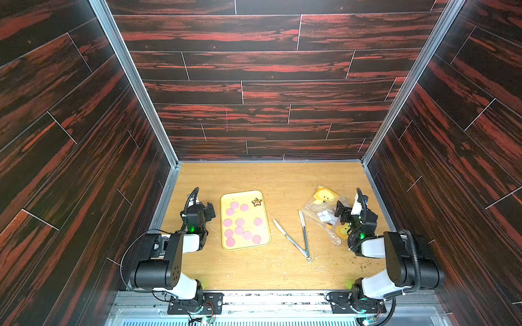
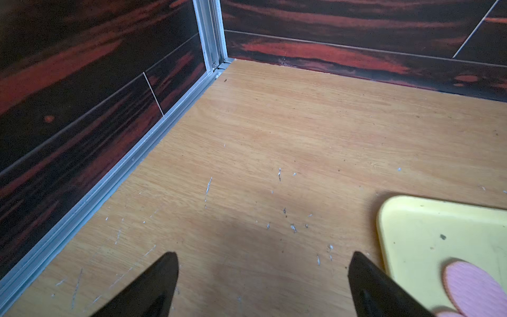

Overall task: Put the cookies into a resealable bag to prevent moisture
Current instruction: Pick up the ziploc bag from the center of the board.

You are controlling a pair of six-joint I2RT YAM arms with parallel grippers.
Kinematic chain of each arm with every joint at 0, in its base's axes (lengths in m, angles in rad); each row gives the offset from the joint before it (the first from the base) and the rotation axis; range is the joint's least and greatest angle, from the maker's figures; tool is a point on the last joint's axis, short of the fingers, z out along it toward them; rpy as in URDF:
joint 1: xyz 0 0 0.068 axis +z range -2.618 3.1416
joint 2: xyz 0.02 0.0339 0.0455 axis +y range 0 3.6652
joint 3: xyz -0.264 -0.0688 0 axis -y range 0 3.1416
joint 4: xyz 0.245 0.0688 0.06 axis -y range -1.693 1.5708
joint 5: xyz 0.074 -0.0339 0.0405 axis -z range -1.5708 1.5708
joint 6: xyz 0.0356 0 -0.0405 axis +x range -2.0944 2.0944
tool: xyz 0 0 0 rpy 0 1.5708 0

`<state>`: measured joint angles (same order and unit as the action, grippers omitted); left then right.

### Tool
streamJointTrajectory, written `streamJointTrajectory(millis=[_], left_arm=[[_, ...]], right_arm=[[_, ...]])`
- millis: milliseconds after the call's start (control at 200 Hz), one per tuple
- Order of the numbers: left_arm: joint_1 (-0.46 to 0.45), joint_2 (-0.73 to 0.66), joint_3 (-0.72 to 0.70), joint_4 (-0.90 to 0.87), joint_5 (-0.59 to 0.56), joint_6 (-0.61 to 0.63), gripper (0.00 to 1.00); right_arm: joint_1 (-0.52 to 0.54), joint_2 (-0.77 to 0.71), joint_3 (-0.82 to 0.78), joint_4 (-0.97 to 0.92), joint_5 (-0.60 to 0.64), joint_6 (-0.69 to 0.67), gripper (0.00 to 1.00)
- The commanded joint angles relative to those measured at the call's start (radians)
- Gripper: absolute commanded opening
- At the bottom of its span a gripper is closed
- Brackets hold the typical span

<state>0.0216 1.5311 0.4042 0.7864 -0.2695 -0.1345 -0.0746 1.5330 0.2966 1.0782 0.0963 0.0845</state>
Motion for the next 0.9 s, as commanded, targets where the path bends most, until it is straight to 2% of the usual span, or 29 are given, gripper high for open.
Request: streamJointTrajectory(millis=[0,772,897], left_arm=[[0.006,0.001,0.019,0.018,-0.009,0.014,0.99],[0.006,0.001,0.019,0.019,-0.009,0.014,0.99],[0.006,-0.001,0.018,0.020,-0.010,0.014,0.99]], right_arm=[[-0.004,0.022,0.016,0.035,-0.008,-0.017,0.98],[-0.006,0.018,0.012,0.042,-0.016,-0.017,0.98],[-0.001,-0.054,0.052,-0.085,-0.023,-0.027,0.98]])
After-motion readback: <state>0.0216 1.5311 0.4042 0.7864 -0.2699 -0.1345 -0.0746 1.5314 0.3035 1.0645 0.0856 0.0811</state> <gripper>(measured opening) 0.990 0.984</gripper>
